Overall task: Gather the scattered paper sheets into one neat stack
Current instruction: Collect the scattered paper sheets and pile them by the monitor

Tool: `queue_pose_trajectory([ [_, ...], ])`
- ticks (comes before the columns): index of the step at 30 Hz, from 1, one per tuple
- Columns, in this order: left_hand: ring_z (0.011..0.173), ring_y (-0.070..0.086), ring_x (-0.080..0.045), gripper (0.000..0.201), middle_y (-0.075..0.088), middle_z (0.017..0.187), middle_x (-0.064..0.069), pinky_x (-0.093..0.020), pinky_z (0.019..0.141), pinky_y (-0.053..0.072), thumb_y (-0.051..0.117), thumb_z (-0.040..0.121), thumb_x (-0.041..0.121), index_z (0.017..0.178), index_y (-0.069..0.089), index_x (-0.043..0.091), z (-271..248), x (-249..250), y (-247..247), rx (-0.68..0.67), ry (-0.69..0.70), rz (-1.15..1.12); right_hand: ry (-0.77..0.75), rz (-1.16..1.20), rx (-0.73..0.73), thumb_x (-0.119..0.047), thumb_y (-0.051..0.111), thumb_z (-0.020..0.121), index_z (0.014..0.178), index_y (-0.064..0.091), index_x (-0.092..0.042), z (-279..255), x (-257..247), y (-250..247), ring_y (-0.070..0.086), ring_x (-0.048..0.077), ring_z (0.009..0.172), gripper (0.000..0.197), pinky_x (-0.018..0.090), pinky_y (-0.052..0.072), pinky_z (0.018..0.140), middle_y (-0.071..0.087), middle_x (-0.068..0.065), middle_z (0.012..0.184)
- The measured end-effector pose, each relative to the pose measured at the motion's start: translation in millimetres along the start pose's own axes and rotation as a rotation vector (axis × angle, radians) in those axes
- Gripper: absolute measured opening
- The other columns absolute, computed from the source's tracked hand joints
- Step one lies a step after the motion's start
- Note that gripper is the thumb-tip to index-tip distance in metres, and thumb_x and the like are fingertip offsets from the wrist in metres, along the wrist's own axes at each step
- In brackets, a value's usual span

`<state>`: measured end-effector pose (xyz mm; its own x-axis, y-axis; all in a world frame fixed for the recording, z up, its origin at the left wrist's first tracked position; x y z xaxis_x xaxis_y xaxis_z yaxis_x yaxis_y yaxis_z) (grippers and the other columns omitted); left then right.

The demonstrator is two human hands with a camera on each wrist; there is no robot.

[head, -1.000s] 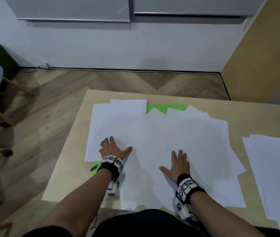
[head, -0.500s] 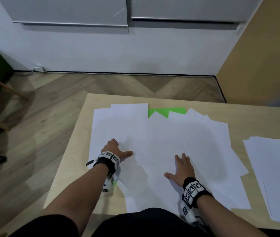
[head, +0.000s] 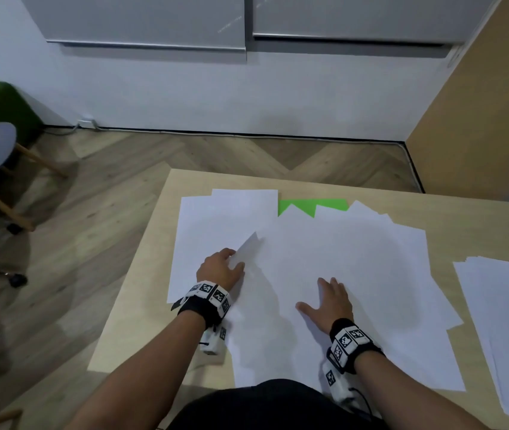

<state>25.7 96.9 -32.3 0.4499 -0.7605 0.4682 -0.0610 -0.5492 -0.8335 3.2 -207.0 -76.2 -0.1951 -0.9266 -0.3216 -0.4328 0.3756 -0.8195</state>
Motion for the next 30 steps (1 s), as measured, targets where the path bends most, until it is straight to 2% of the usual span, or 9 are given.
queue_pose_trajectory([
  [4,0.111,0.057,-0.022,0.047,0.055,0.122,0.0,-0.034,0.085,0.048,0.064,0.083,0.052,0.12,0.059,0.024,-7,-6,3,-0.018,-0.024,0.071,-0.033,0.019,-0.006,-0.069,0.057,0.082,0.156,0.016,-0.023,0,-11,2,-0.003,0.025,0.151,0.096,0.041,0.011,0.122,0.002,0.007,0.164],
  [8,0.095,0.062,-0.026,0.034,0.066,0.103,-0.004,-0.031,0.074,0.05,0.06,0.087,0.046,0.106,0.061,0.018,-9,-14,8,-0.089,-0.047,0.094,-0.053,0.016,-0.016,-0.068,0.055,0.084,0.156,0.016,-0.023,-1,-14,3,-0.004,0.025,0.151,0.093,0.04,0.01,0.122,0.001,0.007,0.164],
  [11,0.088,0.063,-0.025,0.027,0.069,0.098,-0.003,-0.032,0.073,0.053,0.063,0.086,0.043,0.101,0.064,0.021,-5,-18,5,-0.112,-0.021,0.052,-0.055,0.011,-0.017,-0.068,0.053,0.085,0.156,0.016,-0.022,-1,-13,1,-0.003,0.024,0.151,0.092,0.041,0.011,0.122,0.002,0.006,0.164],
  [13,0.089,0.064,-0.026,0.027,0.07,0.099,-0.004,-0.032,0.075,0.053,0.066,0.084,0.044,0.101,0.067,0.022,1,-19,-10,-0.08,-0.02,0.022,-0.053,0.009,-0.026,-0.068,0.051,0.086,0.156,0.015,-0.02,0,-11,0,-0.002,0.023,0.151,0.092,0.04,0.011,0.122,0.003,0.005,0.164],
  [16,0.097,0.065,-0.028,0.038,0.071,0.105,-0.007,-0.031,0.079,0.051,0.075,0.078,0.044,0.106,0.071,0.018,13,-24,-51,0.074,-0.05,-0.088,-0.057,0.011,-0.027,-0.067,0.051,0.087,0.156,0.016,-0.019,2,-9,-2,0.0,0.022,0.151,0.091,0.041,0.013,0.121,0.005,0.003,0.164],
  [19,0.082,0.065,-0.023,0.027,0.07,0.088,-0.002,-0.023,0.068,0.043,0.081,0.074,0.034,0.095,0.072,0.02,16,-22,-83,0.156,-0.069,-0.267,-0.052,-0.014,-0.028,-0.069,0.048,0.087,0.155,0.018,-0.018,5,-8,0,0.002,0.022,0.151,0.09,0.042,0.014,0.121,0.007,0.003,0.164],
  [21,0.074,0.064,-0.018,0.019,0.069,0.08,0.003,-0.022,0.063,0.04,0.082,0.073,0.031,0.088,0.071,0.023,14,-12,-90,0.118,-0.01,-0.312,-0.037,-0.036,-0.015,-0.073,0.047,0.085,0.154,0.023,-0.019,7,-10,-2,0.009,0.023,0.15,0.09,0.044,0.016,0.12,0.015,0.004,0.163],
  [24,0.074,0.065,-0.011,0.014,0.071,0.08,0.006,-0.024,0.065,0.046,0.081,0.076,0.03,0.087,0.073,0.026,6,8,-90,-0.024,0.134,-0.308,-0.001,0.043,0.025,-0.077,0.054,0.077,0.152,0.028,-0.022,16,-17,-13,0.024,0.024,0.146,0.097,0.045,0.02,0.118,0.031,0.003,0.157],
  [30,0.085,0.069,-0.009,0.008,0.074,0.088,0.011,-0.027,0.08,0.053,0.078,0.08,0.031,0.088,0.076,0.031,-16,48,-113,-0.279,0.296,-0.348,-0.192,0.535,0.039,-0.044,0.088,0.065,0.155,0.02,-0.027,41,-59,-49,0.03,0.019,0.143,0.114,0.039,0.03,0.115,0.03,-0.002,0.157],
])
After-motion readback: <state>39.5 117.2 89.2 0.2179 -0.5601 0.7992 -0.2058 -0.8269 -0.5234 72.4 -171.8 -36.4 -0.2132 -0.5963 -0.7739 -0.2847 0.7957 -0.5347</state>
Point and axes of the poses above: each hand's wrist, its own z-axis towards the middle knuckle, its own y-axis out of the palm, x = y × z, the point moved 6 cm from there along z, towards the middle knuckle
